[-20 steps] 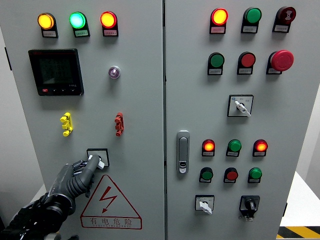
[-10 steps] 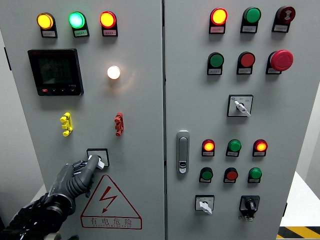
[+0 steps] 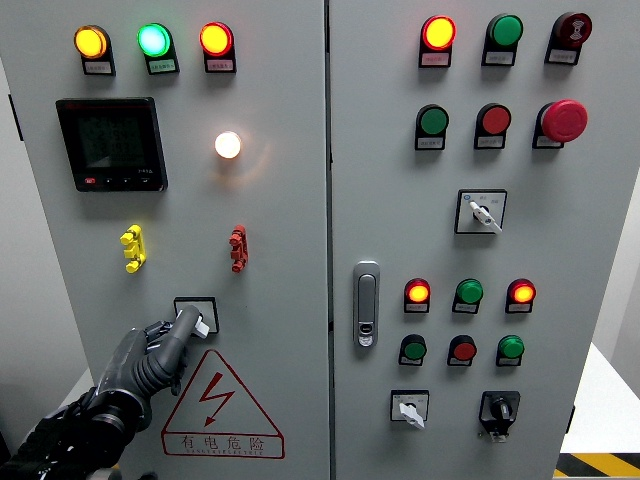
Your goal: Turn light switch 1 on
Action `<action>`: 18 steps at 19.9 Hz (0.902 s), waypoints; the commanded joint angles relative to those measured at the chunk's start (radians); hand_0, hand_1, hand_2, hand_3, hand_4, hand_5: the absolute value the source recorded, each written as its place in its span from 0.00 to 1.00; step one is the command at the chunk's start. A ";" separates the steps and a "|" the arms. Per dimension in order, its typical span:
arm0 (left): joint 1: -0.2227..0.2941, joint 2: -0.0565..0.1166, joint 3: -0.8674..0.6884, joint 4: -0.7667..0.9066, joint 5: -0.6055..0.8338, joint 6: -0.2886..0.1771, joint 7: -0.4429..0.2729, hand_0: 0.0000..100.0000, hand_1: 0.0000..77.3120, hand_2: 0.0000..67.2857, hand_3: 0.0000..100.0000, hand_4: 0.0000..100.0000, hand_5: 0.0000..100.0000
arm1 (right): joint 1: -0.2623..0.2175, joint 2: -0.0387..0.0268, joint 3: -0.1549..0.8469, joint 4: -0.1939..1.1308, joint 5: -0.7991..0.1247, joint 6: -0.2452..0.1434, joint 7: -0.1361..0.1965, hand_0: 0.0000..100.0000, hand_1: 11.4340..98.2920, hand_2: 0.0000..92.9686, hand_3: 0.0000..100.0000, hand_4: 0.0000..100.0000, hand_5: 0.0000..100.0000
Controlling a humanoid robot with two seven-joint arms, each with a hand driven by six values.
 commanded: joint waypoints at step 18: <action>0.087 -0.001 -0.003 -0.020 -0.006 -0.011 -0.099 0.00 0.56 0.70 0.94 1.00 0.91 | 0.000 0.0008 0.000 0.000 0.000 0.001 0.000 0.00 0.10 0.00 0.20 0.19 0.10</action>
